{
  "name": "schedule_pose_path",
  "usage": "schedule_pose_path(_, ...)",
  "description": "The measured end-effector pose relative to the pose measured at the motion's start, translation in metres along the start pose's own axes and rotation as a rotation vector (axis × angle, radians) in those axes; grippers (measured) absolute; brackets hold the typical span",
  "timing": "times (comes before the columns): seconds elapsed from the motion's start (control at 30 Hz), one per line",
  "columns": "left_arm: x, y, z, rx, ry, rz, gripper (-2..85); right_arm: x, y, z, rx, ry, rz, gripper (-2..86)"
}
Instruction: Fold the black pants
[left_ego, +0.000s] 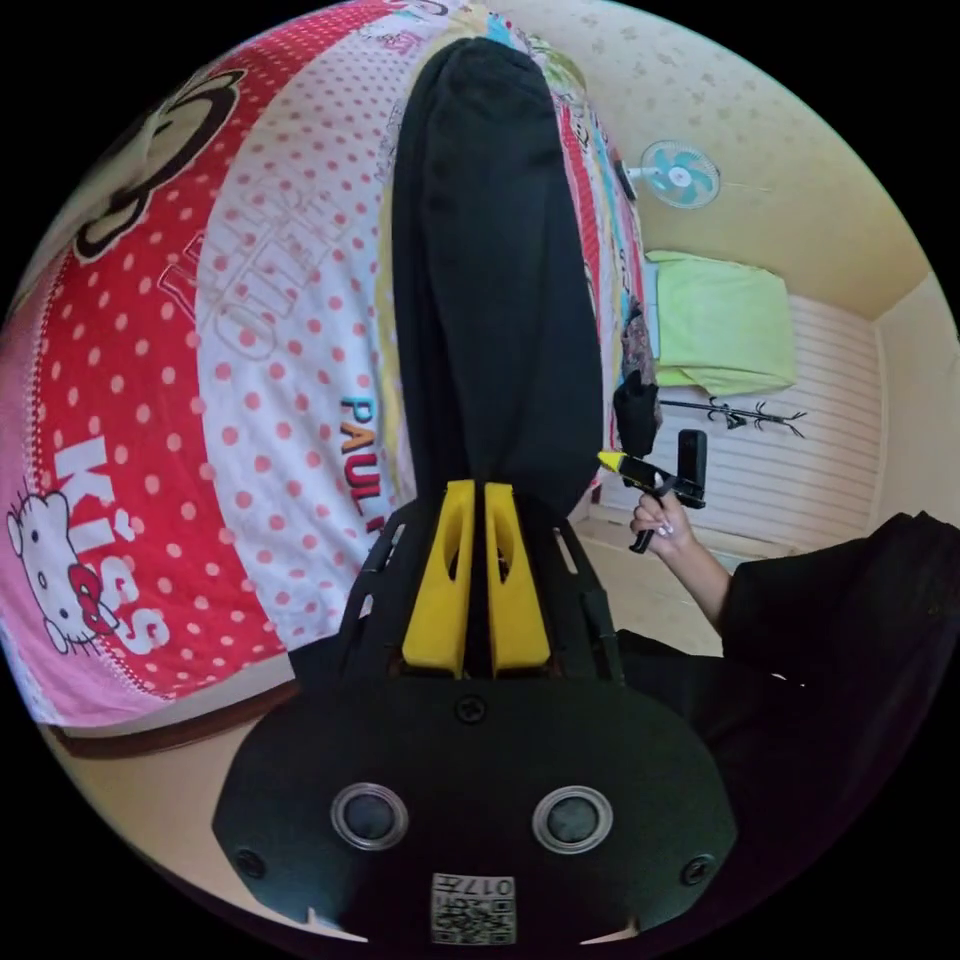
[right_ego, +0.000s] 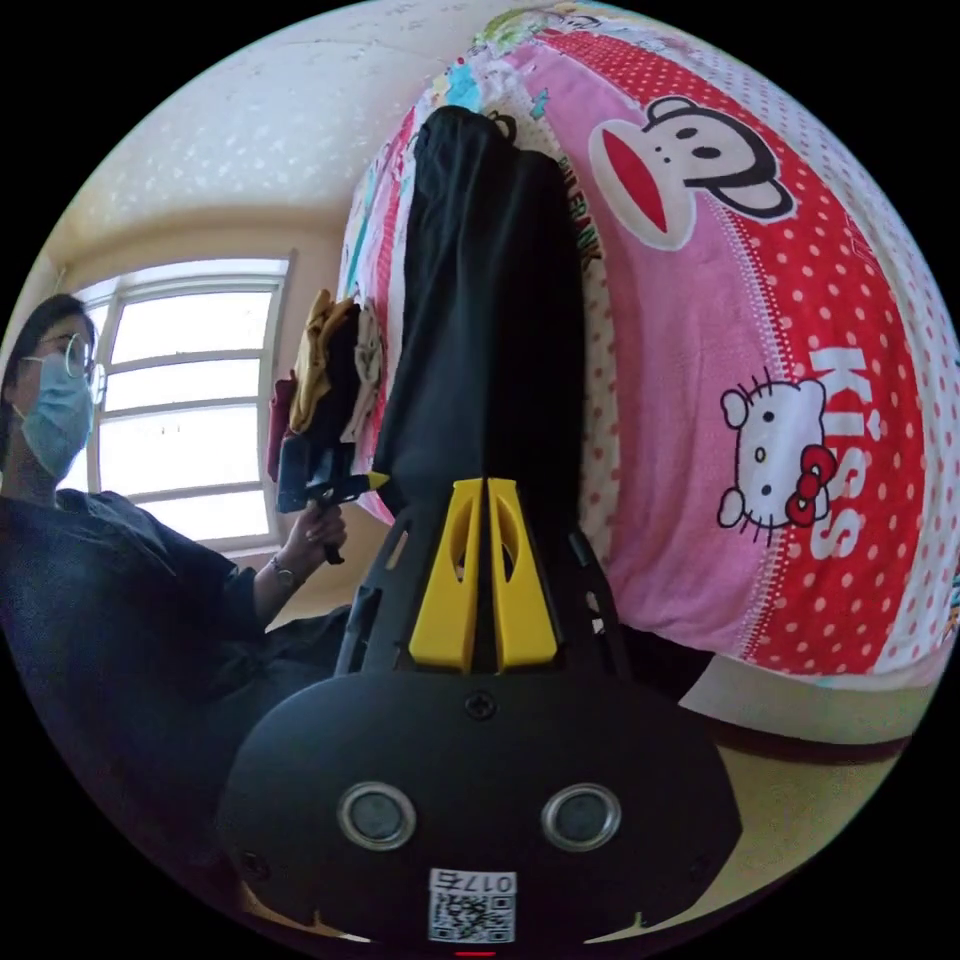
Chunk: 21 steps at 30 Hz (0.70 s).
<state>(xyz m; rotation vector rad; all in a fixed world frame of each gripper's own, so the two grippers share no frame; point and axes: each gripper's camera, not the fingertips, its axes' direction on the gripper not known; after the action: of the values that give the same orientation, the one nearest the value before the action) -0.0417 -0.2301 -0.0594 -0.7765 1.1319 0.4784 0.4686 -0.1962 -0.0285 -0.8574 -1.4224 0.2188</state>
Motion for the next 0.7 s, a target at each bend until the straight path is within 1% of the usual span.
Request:
schedule_pose_path(0.03,-0.016,0.000,0.007,-0.047,0.006,-0.033,3.2,0.004,-0.001,0.001,-0.012,0.009,0.013,3.6)
schedule_pose_path(0.07,-0.034,-0.001,0.010,-0.082,0.018,-0.067,6.3,0.014,-0.004,-0.002,-0.006,-0.015,0.030,5.8)
schedule_pose_path(0.1,-0.042,0.000,0.007,-0.074,0.028,-0.079,8.4,0.022,-0.009,-0.011,0.024,-0.052,0.044,8.2)
schedule_pose_path(0.17,-0.075,0.001,-0.023,0.057,0.102,-0.100,13.5,0.030,-0.020,-0.027,0.088,-0.077,0.041,11.3)
schedule_pose_path(0.23,-0.101,-0.005,-0.043,0.140,0.155,-0.092,14.0,0.040,-0.039,-0.035,0.103,-0.122,0.028,12.7)
schedule_pose_path(0.3,-0.127,-0.023,-0.046,0.126,0.202,-0.079,14.5,0.061,-0.076,-0.025,0.047,-0.275,0.031,13.9)
schedule_pose_path(0.33,-0.143,-0.040,-0.037,0.057,0.248,-0.059,13.7,0.065,-0.086,-0.020,0.026,-0.331,0.027,14.1)
schedule_pose_path(0.37,-0.156,-0.055,-0.026,-0.010,0.310,-0.042,12.5,0.070,-0.106,-0.006,-0.019,-0.444,0.013,13.9)
schedule_pose_path(0.4,-0.162,-0.061,-0.021,-0.036,0.333,-0.042,11.7,0.070,-0.125,0.012,-0.075,-0.543,0.005,13.6)
schedule_pose_path(0.47,-0.181,-0.079,-0.004,-0.128,0.389,-0.037,7.9,0.057,-0.147,0.039,-0.180,-0.622,-0.027,12.0)
schedule_pose_path(0.53,-0.191,-0.082,-0.004,-0.146,0.431,-0.054,5.4,0.036,-0.156,0.050,-0.250,-0.556,-0.069,8.0)
schedule_pose_path(0.57,-0.191,-0.078,-0.013,-0.124,0.436,-0.026,4.4,0.018,-0.153,0.042,-0.243,-0.545,-0.130,4.0)
schedule_pose_path(0.6,-0.187,-0.074,-0.018,-0.118,0.430,-0.007,4.0,0.000,-0.145,0.027,-0.221,-0.562,-0.178,2.6)
schedule_pose_path(0.63,-0.174,-0.065,-0.034,-0.096,0.425,0.055,3.7,-0.011,-0.139,0.017,-0.208,-0.572,-0.205,1.9)
schedule_pose_path(0.67,-0.154,-0.051,-0.052,-0.076,0.457,0.142,3.6,-0.037,-0.122,-0.003,-0.185,-0.601,-0.265,1.2)
schedule_pose_path(0.7,-0.142,-0.042,-0.062,-0.065,0.480,0.187,3.5,-0.065,-0.103,-0.026,-0.165,-0.632,-0.326,0.6)
